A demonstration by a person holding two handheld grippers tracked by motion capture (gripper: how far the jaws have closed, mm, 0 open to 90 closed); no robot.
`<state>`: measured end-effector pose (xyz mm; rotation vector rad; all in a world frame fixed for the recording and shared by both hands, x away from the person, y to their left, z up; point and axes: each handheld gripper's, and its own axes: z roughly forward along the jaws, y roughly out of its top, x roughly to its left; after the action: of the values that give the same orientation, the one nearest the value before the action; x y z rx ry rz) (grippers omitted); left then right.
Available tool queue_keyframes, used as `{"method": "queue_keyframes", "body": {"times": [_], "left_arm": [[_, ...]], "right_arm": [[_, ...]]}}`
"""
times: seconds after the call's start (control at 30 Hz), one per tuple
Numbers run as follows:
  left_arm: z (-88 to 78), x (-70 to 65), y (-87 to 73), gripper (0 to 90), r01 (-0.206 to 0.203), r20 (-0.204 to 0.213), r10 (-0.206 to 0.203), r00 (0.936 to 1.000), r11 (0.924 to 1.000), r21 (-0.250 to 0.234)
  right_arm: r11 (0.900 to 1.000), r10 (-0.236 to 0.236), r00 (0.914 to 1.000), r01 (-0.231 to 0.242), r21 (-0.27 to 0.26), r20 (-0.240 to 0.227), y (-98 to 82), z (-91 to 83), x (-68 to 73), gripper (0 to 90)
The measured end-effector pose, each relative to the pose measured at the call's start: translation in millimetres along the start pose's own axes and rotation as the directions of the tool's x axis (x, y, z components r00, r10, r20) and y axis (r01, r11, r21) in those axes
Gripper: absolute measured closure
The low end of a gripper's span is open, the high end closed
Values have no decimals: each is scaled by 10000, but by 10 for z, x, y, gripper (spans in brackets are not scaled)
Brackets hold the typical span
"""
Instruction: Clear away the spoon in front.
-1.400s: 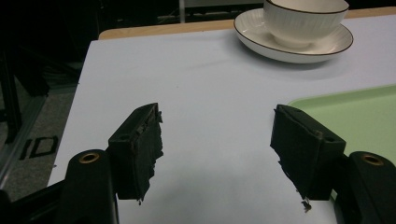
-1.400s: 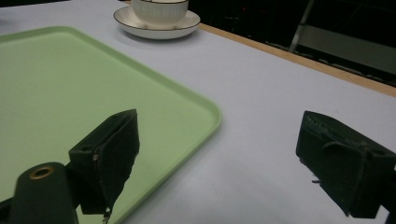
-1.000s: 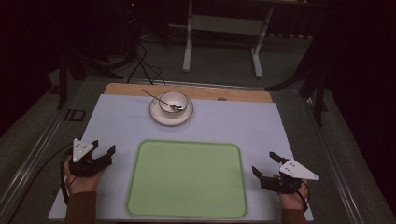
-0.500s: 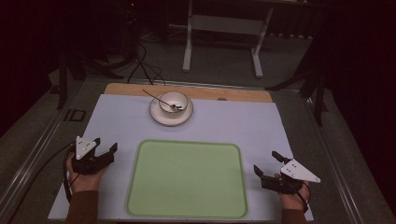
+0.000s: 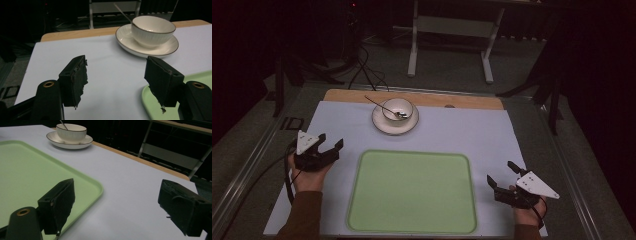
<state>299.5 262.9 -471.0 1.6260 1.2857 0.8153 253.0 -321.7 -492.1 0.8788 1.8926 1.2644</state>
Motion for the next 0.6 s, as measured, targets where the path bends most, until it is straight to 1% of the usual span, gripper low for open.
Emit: {"method": "queue_keyframes", "body": {"times": [0.07,0.1,0.2,0.33,0.47,0.6], "left_arm": [[23,-7,32,339,-53,19,53,10000,10000,15],[75,-25,101,339,-136,90,135,9999,9999,29],[148,-59,180,339,-333,186,332,9993,9994,27],[261,-89,254,339,-406,345,403,9986,9992,71],[376,-102,303,338,-342,477,330,9983,9991,241],[463,-102,338,339,-88,581,75,9983,9997,219]], "right_arm": [[10000,-5,10000,5,0,6,1,-3,0,137],[10000,0,10000,0,-12,7,2,-7,-1,137],[10000,52,10000,-52,-47,34,1,-14,-8,137],[10000,34,10000,-34,-28,37,2,-13,-5,138],[10000,-28,10000,28,30,41,2,-9,-2,138],[10000,-14,10000,14,78,33,-3,-2,-6,139]]}}
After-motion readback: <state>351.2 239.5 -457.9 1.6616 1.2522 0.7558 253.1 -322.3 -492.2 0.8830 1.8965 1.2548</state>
